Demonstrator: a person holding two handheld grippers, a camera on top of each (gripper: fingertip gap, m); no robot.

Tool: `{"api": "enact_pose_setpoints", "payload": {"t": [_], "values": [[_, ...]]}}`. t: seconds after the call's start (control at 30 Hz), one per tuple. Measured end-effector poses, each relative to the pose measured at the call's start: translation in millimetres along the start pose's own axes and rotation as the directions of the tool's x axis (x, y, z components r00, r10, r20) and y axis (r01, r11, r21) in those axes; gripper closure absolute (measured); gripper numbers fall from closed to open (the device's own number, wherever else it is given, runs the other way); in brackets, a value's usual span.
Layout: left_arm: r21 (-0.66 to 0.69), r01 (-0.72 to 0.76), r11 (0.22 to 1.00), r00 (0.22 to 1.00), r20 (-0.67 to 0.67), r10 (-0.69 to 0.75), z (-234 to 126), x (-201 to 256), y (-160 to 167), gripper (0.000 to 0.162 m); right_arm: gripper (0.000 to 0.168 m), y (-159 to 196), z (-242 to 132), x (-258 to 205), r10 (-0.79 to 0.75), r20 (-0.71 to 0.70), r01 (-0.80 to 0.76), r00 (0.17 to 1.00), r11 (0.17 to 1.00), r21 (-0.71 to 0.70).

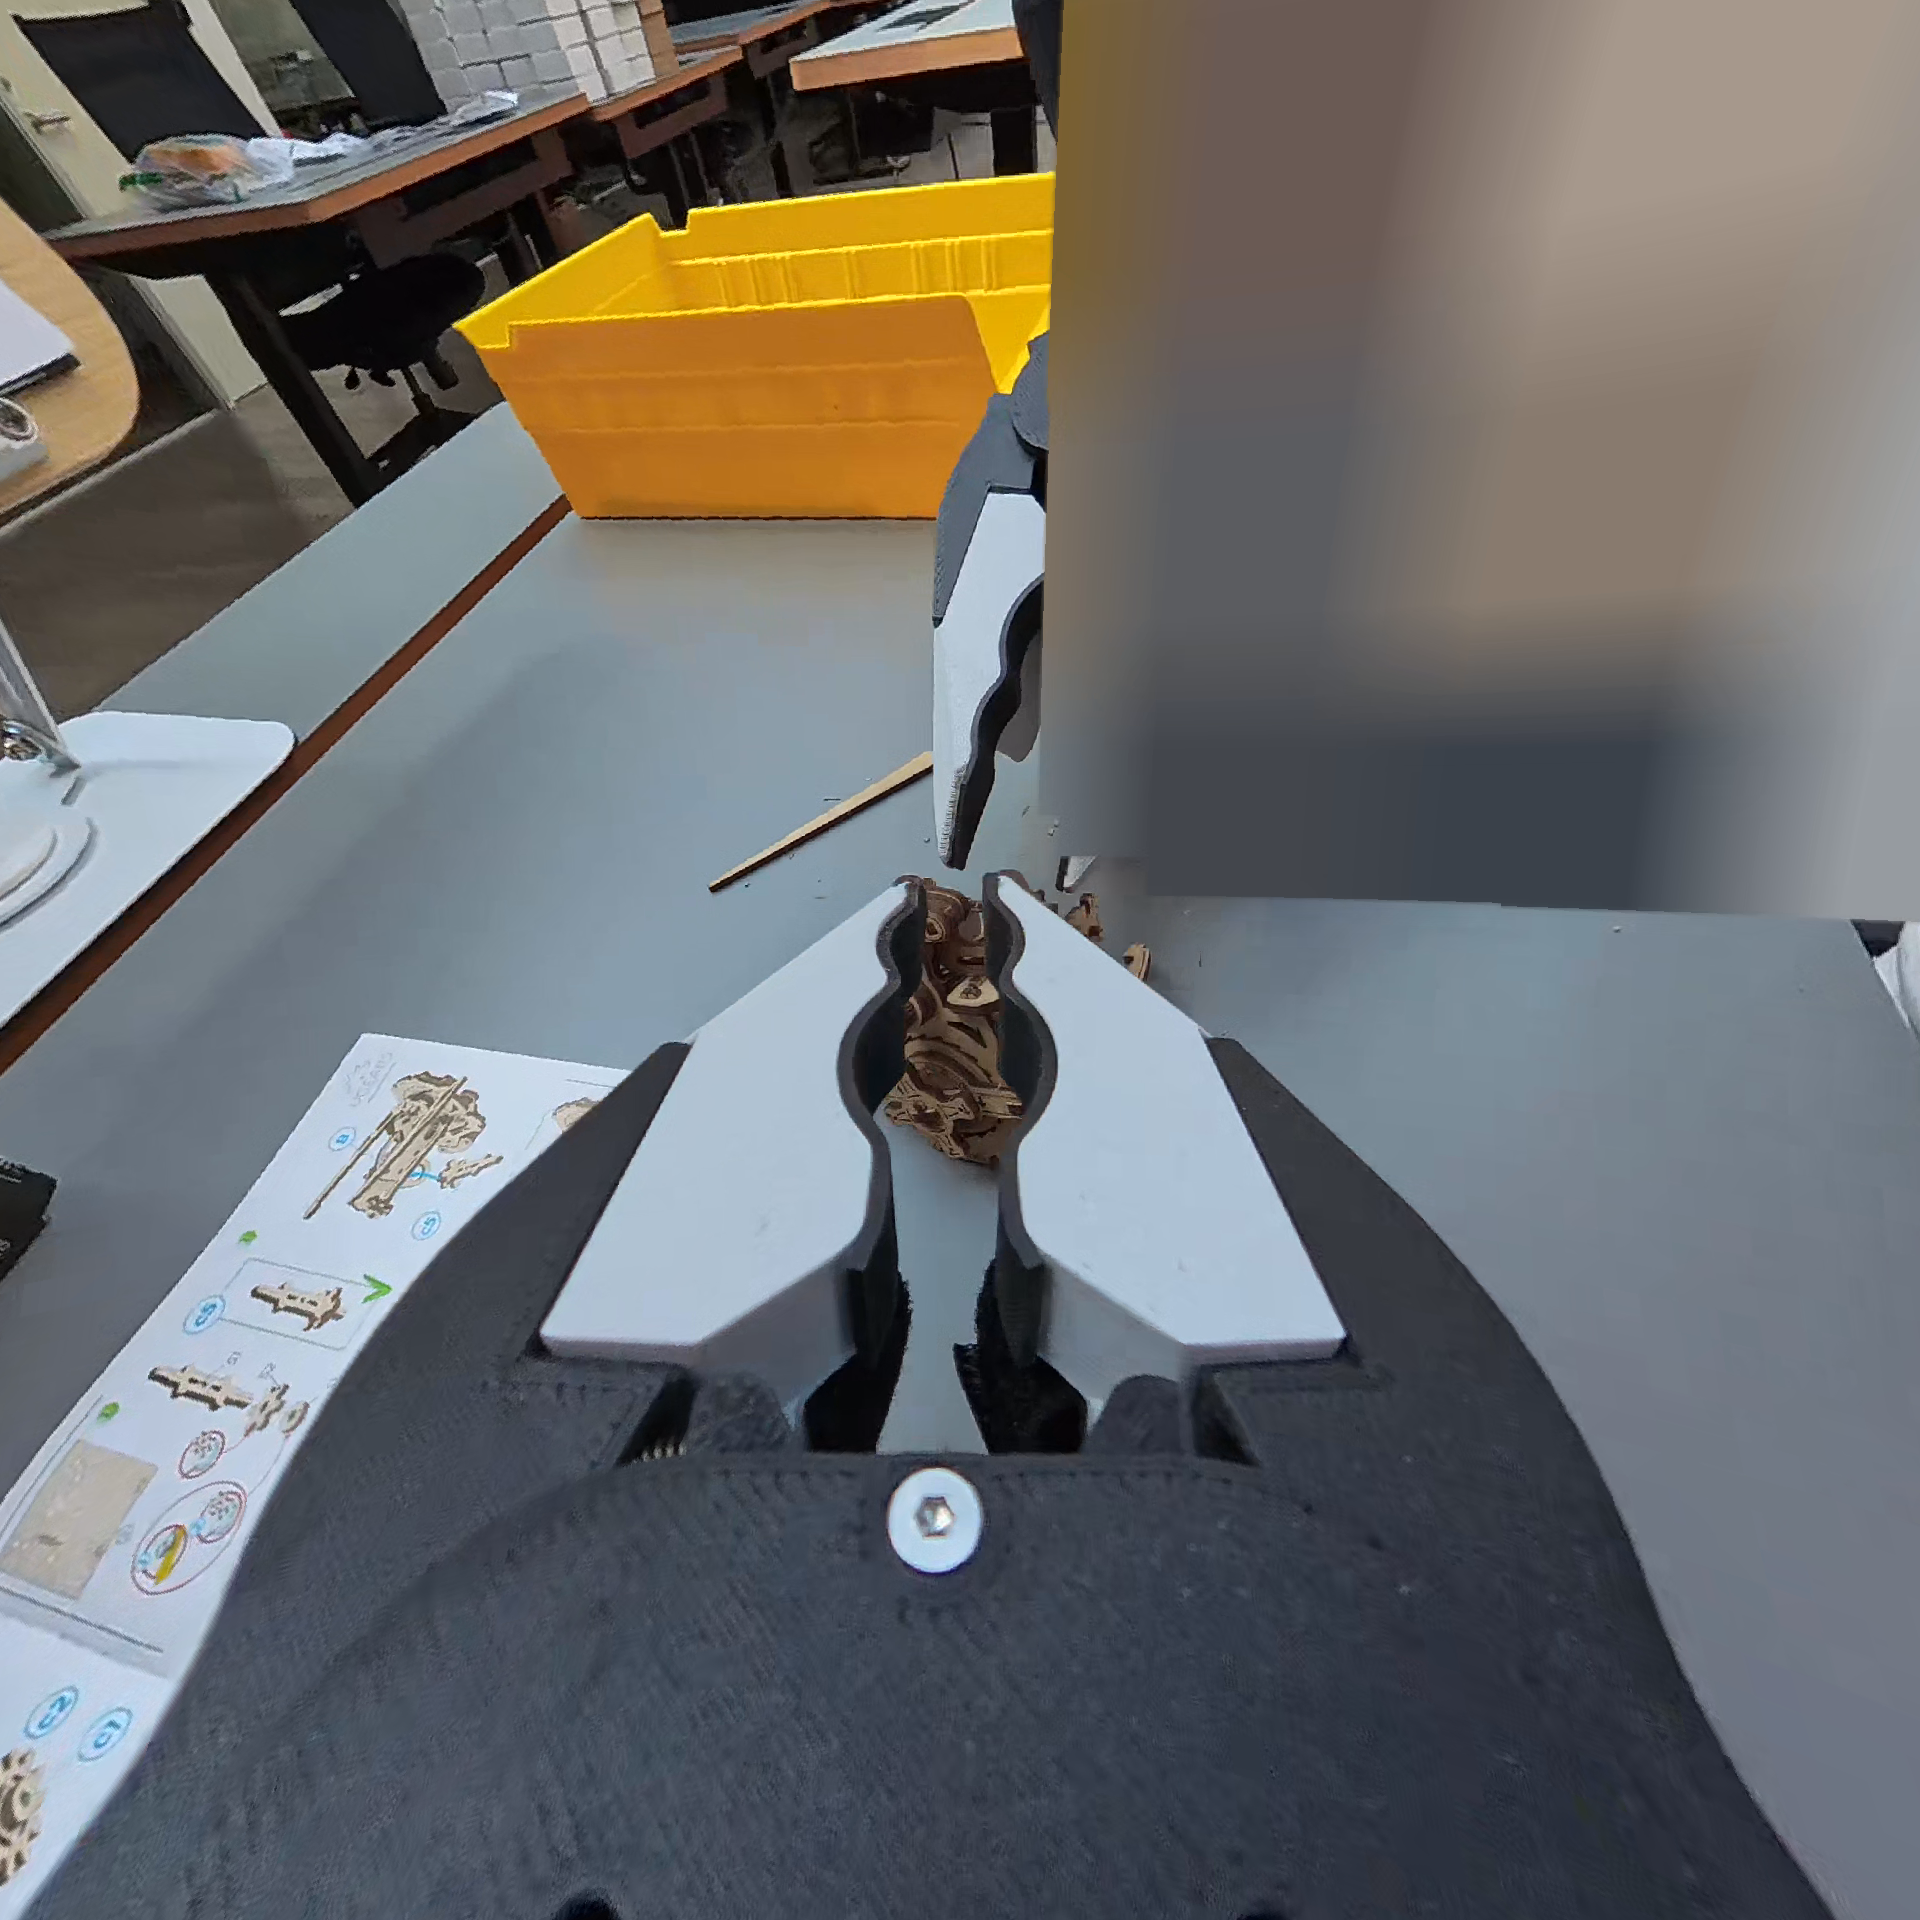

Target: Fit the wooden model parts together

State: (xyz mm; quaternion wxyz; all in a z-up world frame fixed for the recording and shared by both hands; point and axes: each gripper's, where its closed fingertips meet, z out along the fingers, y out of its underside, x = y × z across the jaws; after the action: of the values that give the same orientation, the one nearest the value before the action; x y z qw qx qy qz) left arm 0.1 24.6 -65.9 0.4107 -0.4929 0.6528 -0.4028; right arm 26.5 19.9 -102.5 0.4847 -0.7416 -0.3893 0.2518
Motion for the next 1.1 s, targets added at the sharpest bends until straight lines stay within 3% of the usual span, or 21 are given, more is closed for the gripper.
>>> {"api": "enact_pose_setpoints", "payload": {"t": [0.23, 0.43, 0.47, 0.53, 0.6, 0.77, 0.9, 1.0, 1.1], "values": [[-0.205, -0.131, 0.970, 0.986, -0.130, 0.106, 14, 3, 10, 0.158, 0.159, 3, 4, -3, 0.010, 0.023, -0.010, 1.000, 1.000, 0.004], [-0.097, -0.035, 0.995, 0.970, -0.244, 0.010, 25, -14, -21, 0.156, 0.166, 3, 4, -3, 0.014, 0.030, -0.014, 0.999, 1.000, 0.010], [-0.092, -0.001, 0.996, 0.960, -0.277, -0.025, 27, -16, -21, 0.151, 0.166, 3, 4, -3, 0.016, 0.029, -0.016, 0.999, 1.000, 0.011], [-0.109, 0.079, 0.991, 0.930, -0.351, -0.113, 33, -14, -14, 0.123, 0.166, 3, 4, -3, 0.014, 0.027, -0.014, 1.000, 1.000, 0.013], [-0.124, 0.123, 0.985, 0.911, -0.380, -0.161, 38, -13, -4, 0.105, 0.166, 3, 4, -3, 0.007, 0.024, -0.008, 1.000, 1.000, 0.010], [-0.125, 0.107, 0.986, 0.909, -0.389, -0.148, 37, -12, 3, 0.116, 0.165, 3, 4, -3, -0.009, 0.020, 0.009, 1.000, 1.000, 0.007], [-0.231, 0.069, 0.970, 0.894, -0.416, -0.163, 41, 2, 15, 0.104, 0.153, 2, 3, 0, -0.019, 0.000, 0.019, 1.000, 1.000, 0.006], [-0.229, 0.037, 0.973, 0.904, -0.406, -0.130, 42, 4, 15, 0.109, 0.149, 0, -3, 3, -0.020, -0.016, 0.020, 1.000, 1.000, 0.011], [-0.250, 0.006, 0.968, 0.920, -0.378, -0.103, 40, -1, 17, 0.109, 0.134, -4, -8, 13, 0.024, -0.047, -0.022, 0.999, 0.999, 0.046]]}}
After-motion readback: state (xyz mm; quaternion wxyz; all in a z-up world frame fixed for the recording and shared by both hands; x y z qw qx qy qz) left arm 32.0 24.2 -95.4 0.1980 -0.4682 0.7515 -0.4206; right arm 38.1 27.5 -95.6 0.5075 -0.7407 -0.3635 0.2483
